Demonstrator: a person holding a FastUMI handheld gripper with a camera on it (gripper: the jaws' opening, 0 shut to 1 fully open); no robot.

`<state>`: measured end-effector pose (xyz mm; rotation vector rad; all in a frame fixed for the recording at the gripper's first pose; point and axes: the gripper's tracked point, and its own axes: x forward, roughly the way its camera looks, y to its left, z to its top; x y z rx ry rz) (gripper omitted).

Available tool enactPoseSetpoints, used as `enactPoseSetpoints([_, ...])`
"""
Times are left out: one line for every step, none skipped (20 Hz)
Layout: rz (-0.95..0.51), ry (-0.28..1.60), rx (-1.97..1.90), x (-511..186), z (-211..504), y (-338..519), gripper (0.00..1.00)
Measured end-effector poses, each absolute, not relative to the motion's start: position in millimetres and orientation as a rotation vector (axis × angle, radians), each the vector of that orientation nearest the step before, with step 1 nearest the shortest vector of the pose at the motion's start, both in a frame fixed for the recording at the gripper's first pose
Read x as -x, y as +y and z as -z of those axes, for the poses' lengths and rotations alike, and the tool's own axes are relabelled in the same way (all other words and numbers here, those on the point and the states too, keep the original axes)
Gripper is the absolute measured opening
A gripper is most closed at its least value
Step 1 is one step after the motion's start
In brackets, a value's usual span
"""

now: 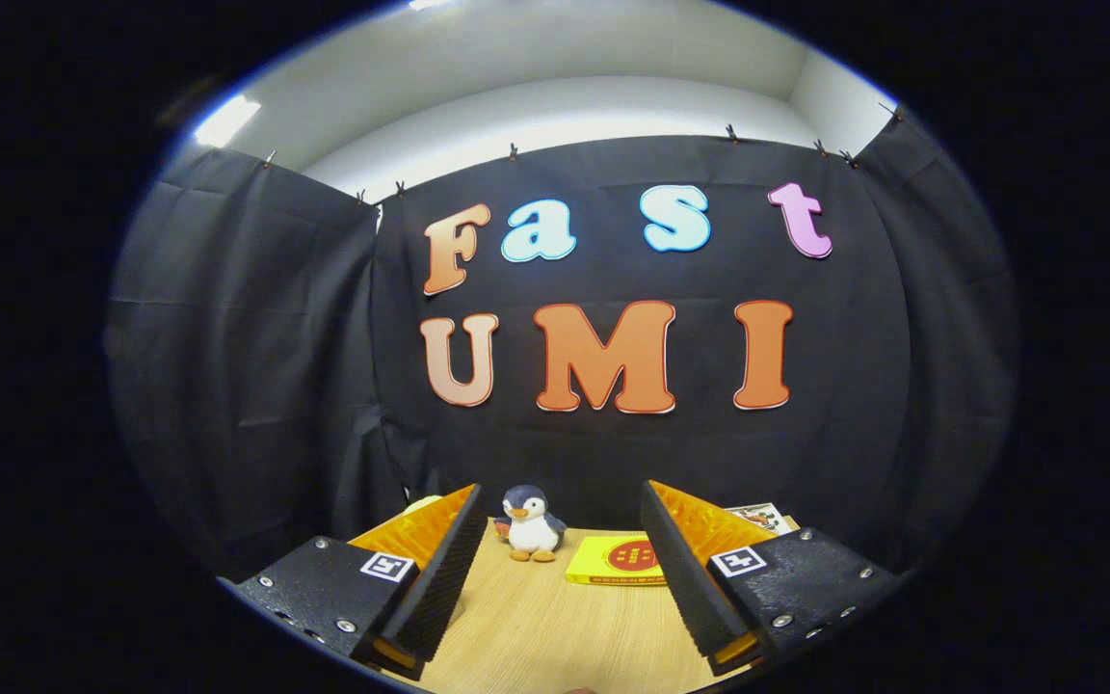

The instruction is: Open the storage box then place both shoes into the box .Put the left shoe in first, then the right shoe, with the right side of both shoes facing outward in a uniform manner.

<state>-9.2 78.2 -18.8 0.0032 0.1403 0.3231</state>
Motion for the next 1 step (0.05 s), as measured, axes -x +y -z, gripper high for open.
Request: enactPoseSetpoints([-0.314, 0.125, 0.0, 9.7, 15.8, 71.8, 0.96])
